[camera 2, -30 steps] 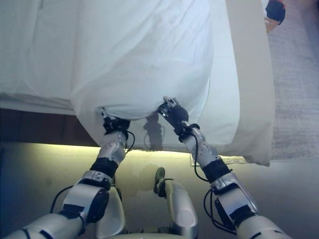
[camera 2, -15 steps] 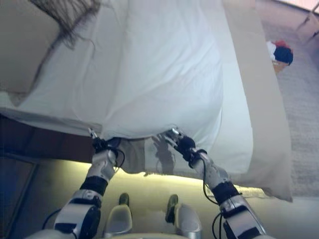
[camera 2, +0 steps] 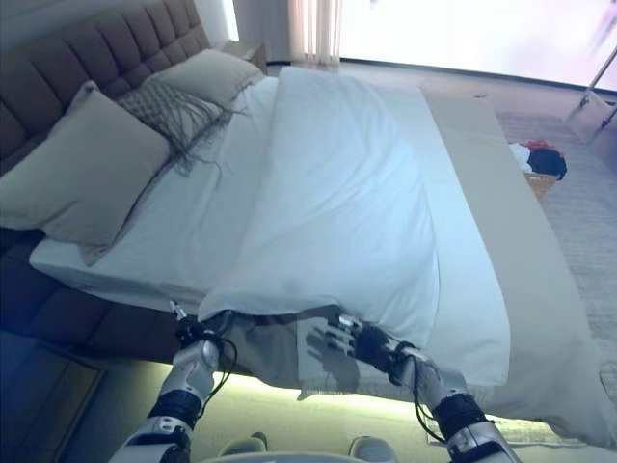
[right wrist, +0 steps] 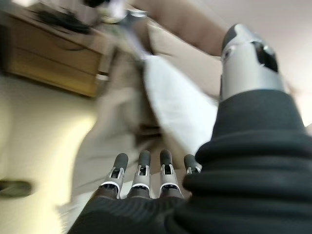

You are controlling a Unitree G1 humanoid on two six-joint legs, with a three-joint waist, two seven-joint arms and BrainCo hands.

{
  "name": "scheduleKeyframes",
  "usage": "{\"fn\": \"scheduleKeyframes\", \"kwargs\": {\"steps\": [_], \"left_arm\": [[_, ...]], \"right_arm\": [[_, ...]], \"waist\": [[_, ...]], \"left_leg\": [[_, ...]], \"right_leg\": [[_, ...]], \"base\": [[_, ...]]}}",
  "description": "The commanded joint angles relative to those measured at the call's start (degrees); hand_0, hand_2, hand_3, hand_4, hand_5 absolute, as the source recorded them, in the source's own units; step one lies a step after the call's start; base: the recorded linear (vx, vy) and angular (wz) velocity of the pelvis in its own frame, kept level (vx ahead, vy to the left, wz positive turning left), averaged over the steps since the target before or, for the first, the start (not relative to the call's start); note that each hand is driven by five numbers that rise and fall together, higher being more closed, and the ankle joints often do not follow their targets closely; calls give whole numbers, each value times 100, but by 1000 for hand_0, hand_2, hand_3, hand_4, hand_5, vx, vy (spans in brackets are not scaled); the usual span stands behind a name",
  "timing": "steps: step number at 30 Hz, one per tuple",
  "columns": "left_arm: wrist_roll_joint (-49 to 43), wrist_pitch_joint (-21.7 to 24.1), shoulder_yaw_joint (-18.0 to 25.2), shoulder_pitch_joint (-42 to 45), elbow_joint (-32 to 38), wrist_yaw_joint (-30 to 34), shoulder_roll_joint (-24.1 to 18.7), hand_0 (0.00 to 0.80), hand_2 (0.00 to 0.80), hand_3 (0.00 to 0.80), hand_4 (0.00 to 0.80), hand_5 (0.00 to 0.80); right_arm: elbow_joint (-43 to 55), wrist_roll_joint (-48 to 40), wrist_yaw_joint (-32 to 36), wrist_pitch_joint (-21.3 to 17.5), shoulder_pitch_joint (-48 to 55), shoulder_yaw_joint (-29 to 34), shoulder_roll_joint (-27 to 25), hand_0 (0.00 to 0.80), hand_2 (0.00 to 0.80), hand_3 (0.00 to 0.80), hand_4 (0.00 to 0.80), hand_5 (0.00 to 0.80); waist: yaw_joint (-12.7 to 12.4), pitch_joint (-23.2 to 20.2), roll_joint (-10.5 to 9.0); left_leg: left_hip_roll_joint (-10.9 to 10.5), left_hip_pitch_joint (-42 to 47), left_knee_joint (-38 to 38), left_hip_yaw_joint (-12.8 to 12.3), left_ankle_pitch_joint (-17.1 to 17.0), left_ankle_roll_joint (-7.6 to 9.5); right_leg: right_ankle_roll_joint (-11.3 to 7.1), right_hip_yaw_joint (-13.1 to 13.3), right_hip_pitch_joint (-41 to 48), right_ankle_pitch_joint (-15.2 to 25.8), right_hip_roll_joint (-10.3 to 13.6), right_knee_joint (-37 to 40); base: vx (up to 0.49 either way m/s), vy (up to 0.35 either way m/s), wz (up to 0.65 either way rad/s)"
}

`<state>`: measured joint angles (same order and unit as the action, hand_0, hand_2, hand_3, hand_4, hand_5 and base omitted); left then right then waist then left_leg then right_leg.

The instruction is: Make the bed neatly

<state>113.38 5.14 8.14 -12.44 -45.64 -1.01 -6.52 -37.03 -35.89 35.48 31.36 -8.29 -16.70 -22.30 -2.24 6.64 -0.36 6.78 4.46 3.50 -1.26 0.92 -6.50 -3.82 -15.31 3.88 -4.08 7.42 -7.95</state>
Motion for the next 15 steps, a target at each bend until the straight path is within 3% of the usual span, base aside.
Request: {"fn": "scheduleKeyframes", "kwargs": {"steps": [1, 5, 7, 9, 15], "left_arm": [[-38, -57, 690, -165, -398, 839, -1322, 0, 0, 0, 0, 0], [-42, -285, 882, -241, -881, 1063, -1656, 0, 0, 0, 0, 0], [-47, -351, 1032, -230, -1025, 1134, -1798, 0, 0, 0, 0, 0], [-38, -363, 1106, -276, -1099, 1176, -1932, 0, 0, 0, 0, 0], [-306, -695, 1524, -272, -1170, 1179, -2303, 0, 0, 0, 0, 0]], "right_arm": [[-1193, 2244, 1069, -604, 95, -480, -339, 0, 0, 0, 0, 0], [-2271, 3397, 709, -1088, 187, -612, -573, 0, 0, 0, 0, 0], [-2786, 4652, 340, -1332, 328, -603, -664, 0, 0, 0, 0, 0], [-3257, 5425, -51, -1290, 485, -555, -733, 0, 0, 0, 0, 0], [-4167, 5201, -742, -1070, 858, 475, -770, 0, 0, 0, 0, 0]], "waist": [[-357, -203, -306], [-344, -223, -302], [-298, -217, -292], [-265, -177, -282], [-250, -158, -273]], "left_leg": [[-256, -163, 326, 171, 177, 191], [-294, -123, 270, 163, 181, 217], [-312, -134, 276, 150, 198, 232], [-330, -153, 295, 151, 233, 255], [-368, -136, 307, 179, 317, 300]], "right_leg": [[-210, 16, 337, 147, 423, 339], [-243, 33, 371, 194, 445, 410], [-259, 82, 349, 211, 452, 424], [-277, 119, 321, 218, 458, 418], [-329, 180, 314, 250, 487, 442]], "base": [[-39, 42, 8], [-26, 41, 6], [-57, 50, -2], [-69, 44, -2], [-15, 25, -10]]}}
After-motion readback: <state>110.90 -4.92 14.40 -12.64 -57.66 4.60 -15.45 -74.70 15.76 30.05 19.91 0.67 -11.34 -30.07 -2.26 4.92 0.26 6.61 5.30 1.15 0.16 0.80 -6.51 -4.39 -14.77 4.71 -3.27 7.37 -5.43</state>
